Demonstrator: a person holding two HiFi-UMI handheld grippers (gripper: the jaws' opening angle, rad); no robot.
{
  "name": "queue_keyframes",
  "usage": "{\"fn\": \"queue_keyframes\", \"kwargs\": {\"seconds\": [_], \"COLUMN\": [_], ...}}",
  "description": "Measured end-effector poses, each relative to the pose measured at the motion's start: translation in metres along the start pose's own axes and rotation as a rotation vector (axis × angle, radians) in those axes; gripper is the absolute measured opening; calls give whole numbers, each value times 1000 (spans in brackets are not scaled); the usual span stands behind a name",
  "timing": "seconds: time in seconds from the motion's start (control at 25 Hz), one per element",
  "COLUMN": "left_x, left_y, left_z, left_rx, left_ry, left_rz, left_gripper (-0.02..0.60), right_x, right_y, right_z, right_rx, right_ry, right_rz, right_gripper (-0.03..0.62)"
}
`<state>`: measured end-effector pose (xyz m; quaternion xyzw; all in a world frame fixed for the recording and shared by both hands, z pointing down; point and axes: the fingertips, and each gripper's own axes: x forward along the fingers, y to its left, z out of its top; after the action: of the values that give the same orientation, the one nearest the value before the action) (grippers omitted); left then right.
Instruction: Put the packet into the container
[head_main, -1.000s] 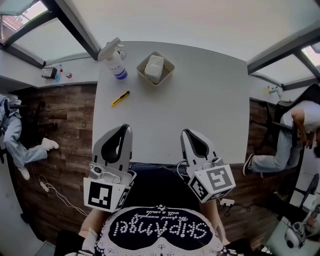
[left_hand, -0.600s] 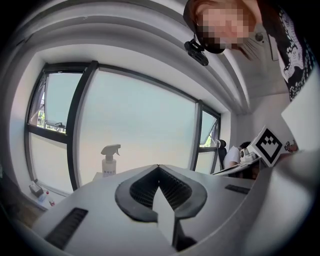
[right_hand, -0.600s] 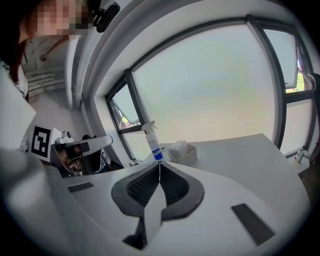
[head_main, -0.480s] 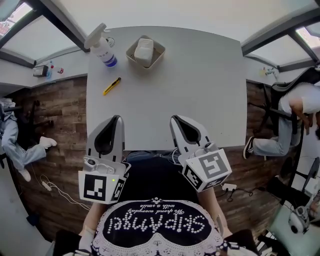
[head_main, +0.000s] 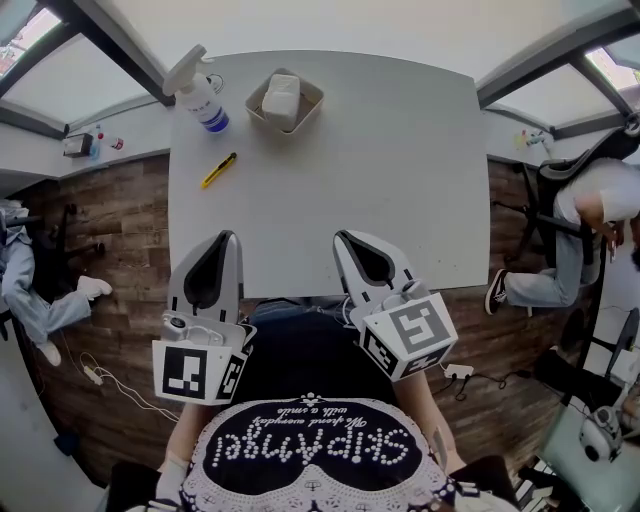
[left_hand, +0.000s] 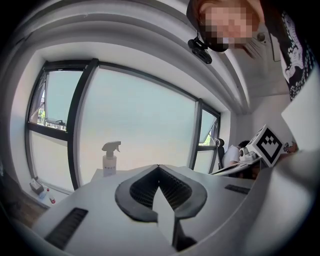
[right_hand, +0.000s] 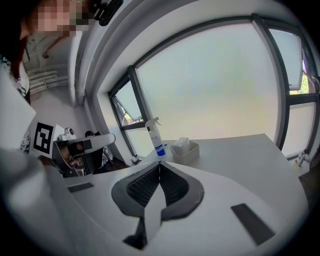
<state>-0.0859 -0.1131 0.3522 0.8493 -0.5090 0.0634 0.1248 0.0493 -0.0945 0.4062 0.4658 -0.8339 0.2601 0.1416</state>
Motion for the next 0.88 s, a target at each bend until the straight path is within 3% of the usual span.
{"fn": "queue_keyframes", "kwargs": {"seconds": [0.88], "left_x": [-13], "left_y": [-26], "left_z": [-12], "left_rx": [-9], "left_ry": [41], "left_rz": [-26], "left_gripper": [9], "right_x": [-24], "right_y": [4], "right_z": [-13], "right_rx": [-26], "right_ry": [6], "right_rz": [19], "right_gripper": [14]}}
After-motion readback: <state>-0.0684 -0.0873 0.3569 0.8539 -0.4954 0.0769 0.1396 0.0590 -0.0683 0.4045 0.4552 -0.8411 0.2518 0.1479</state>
